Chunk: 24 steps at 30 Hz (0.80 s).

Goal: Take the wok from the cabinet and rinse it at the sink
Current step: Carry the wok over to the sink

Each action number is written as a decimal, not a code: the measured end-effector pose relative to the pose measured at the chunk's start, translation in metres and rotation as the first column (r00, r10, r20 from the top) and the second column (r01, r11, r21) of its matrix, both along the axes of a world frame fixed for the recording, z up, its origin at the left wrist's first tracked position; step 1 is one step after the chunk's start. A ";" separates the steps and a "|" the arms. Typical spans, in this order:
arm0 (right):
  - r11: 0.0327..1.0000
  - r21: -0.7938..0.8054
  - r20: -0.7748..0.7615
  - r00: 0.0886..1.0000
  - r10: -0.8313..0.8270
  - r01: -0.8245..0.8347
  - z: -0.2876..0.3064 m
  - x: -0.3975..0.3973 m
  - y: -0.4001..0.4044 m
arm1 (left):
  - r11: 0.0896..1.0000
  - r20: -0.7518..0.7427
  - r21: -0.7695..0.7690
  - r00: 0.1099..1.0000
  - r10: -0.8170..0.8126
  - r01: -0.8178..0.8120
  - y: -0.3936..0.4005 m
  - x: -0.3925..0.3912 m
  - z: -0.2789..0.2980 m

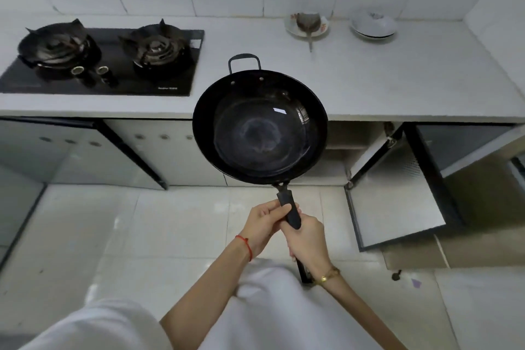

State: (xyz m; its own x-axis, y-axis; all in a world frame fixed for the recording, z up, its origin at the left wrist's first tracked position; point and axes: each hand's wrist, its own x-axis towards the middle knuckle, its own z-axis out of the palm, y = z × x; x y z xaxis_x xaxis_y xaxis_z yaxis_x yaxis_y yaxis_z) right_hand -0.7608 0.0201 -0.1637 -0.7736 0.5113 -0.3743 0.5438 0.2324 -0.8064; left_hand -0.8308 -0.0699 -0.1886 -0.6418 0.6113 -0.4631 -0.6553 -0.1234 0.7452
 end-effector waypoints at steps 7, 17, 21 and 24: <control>0.966 0.008 -0.029 0.965 0.260 -0.259 -0.008 -0.004 0.004 | 0.963 -0.011 -0.005 0.963 0.268 -0.268 -0.013 0.023 0.000; 0.831 -0.053 0.001 0.832 0.554 -0.553 -0.013 -0.039 -0.035 | 0.817 -0.013 -0.038 0.818 0.575 -0.575 -0.060 0.026 -0.006; 0.758 -0.059 0.012 0.759 0.651 -0.650 -0.014 -0.068 -0.064 | 0.747 -0.007 -0.050 0.748 0.664 -0.663 -0.087 0.009 -0.010; 0.710 -0.066 0.017 0.710 0.704 -0.701 -0.014 -0.092 -0.093 | 0.693 -0.001 -0.053 0.694 0.719 -0.718 -0.116 -0.008 -0.013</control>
State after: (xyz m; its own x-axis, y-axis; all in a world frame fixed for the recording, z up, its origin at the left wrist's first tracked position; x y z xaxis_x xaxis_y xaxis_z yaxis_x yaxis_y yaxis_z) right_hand -0.8533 -0.0725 -0.1775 -0.8863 -0.1944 -0.4204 0.2705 0.5196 -0.8105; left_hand -0.8385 -0.1854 -0.2019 -0.8674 -0.0553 -0.4946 -0.3947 -0.5289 0.7513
